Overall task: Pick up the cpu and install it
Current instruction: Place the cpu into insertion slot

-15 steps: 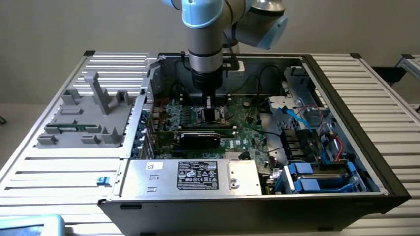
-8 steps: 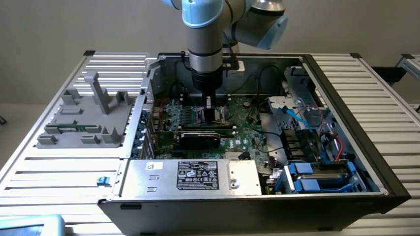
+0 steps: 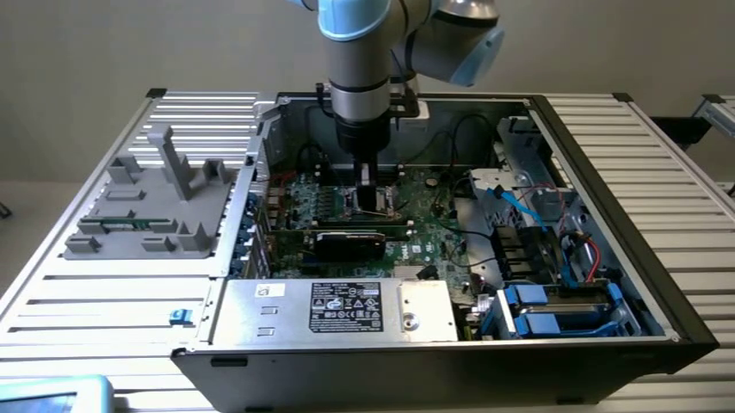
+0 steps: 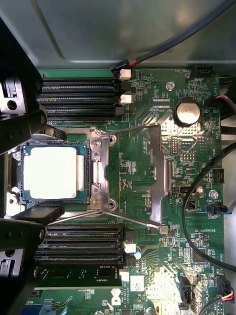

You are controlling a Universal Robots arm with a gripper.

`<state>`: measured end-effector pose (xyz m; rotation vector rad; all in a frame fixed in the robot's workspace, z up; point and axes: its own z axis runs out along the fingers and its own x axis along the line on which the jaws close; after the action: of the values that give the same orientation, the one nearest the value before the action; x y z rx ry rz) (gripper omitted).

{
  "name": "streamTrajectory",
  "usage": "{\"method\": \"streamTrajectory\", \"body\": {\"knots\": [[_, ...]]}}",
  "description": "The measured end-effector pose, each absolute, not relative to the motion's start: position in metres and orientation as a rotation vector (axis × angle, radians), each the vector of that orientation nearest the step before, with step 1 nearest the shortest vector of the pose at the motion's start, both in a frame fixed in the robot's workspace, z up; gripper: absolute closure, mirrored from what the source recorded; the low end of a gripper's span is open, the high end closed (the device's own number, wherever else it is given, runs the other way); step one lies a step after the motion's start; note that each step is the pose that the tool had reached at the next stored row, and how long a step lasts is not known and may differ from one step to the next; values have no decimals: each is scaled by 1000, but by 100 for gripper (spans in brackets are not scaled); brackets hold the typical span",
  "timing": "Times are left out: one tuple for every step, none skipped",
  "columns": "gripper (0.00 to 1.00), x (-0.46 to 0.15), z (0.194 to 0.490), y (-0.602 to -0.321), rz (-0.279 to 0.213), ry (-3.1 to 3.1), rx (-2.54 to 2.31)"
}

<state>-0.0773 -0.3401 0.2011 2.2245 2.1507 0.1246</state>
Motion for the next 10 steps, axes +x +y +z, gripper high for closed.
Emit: {"method": "streamTrajectory", "body": {"knots": [[37,-77,203,-340,125,2151,2225],[37,-77,206,-340,126,2151,2225],[37,-77,209,-340,126,2151,2225],[37,-77,213,-340,127,2152,2226],[37,-77,216,-341,128,2152,2226],[37,-77,219,-341,129,2152,2226],[37,-77,222,-341,129,2153,2227],[37,-77,225,-341,129,2153,2227],[37,-77,227,-341,130,2153,2227],[37,-77,229,-341,130,2153,2227]]}}
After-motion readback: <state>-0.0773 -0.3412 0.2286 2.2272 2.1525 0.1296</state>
